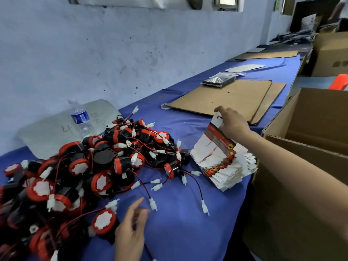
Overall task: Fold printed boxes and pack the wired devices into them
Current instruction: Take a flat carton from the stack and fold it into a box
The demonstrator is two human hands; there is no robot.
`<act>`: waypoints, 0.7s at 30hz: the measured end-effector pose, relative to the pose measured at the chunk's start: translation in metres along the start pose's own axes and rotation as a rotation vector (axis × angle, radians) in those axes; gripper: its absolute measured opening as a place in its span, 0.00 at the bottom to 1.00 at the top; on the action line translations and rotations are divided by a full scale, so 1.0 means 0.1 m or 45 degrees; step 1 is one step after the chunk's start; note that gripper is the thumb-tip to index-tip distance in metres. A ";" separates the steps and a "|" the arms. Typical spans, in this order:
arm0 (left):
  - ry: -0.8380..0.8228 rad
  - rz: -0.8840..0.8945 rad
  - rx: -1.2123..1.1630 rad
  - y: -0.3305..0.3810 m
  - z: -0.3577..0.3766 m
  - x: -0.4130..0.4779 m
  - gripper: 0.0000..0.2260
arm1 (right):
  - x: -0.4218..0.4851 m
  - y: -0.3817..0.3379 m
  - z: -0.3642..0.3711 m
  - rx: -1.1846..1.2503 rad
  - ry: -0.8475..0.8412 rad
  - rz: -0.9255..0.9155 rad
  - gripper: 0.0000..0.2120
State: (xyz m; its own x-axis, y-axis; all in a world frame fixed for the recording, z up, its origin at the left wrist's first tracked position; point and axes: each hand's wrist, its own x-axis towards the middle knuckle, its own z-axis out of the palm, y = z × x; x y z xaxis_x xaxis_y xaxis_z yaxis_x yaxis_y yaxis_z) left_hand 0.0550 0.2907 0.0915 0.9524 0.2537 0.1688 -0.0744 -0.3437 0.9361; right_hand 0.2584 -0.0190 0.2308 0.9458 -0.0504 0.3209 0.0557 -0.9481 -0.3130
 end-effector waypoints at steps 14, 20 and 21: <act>0.040 -0.121 -0.224 0.32 0.08 -0.13 0.23 | -1.24 -0.75 0.05 1.775 -0.145 0.230 0.14; 0.171 -0.421 -0.414 0.37 0.11 -0.31 0.20 | -1.99 -1.15 0.73 1.804 -0.648 0.306 0.26; 0.176 -0.492 -0.393 0.37 0.12 -0.31 0.19 | -2.03 -1.18 0.76 1.768 -0.670 0.299 0.22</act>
State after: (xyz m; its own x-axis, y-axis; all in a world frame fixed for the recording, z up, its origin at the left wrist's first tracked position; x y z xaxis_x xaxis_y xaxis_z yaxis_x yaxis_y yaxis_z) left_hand 0.0266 0.2594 0.1170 0.8813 0.4337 -0.1877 0.1715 0.0765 0.9822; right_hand 0.0846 0.1268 0.1348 0.9628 0.2468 -0.1099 -0.1439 0.1241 -0.9818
